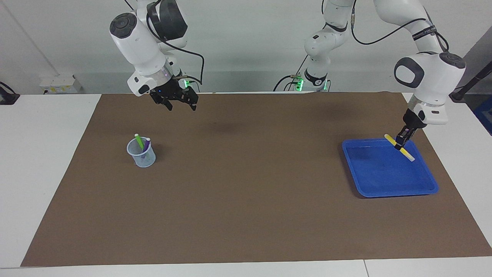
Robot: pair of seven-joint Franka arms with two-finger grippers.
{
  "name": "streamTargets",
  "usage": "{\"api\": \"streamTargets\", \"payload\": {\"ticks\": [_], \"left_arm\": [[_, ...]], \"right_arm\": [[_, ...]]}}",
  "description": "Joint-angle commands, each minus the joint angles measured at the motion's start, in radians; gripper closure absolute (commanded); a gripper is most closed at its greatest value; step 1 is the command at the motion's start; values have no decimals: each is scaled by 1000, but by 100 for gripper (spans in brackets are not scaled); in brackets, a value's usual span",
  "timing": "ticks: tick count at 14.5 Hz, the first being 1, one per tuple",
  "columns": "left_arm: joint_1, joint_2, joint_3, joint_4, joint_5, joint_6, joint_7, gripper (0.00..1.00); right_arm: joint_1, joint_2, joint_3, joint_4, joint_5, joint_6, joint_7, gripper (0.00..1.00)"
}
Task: Transfer and insert pens with both arms
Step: 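Lift the yellow pen with the left gripper out of the tray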
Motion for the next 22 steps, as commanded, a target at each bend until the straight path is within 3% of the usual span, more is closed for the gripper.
{"api": "streamTargets", "payload": {"ticks": [1,6,8,12,20,22], "left_arm": [[-19,-55,7,-7,12,-53,-183,100],[-57,-95,7,-3,11,-79,-496,100],[-62,-117,7,-4,11,-94,-539,100],[-95,-155,7,-3,11,-157,-563,100],[-282,-256,7,5,11,-315,-798,100],[-339,-287,4,13,12,-367,-870,100]], "right_arm": [[-3,-16,0,-23,28,23,14,0],[-3,-16,0,-23,28,23,13,0],[-3,-16,2,-28,29,38,11,0],[-1,-14,0,-19,169,57,13,0],[77,-11,0,-26,288,169,30,0],[104,-10,2,-28,290,216,118,0]]}}
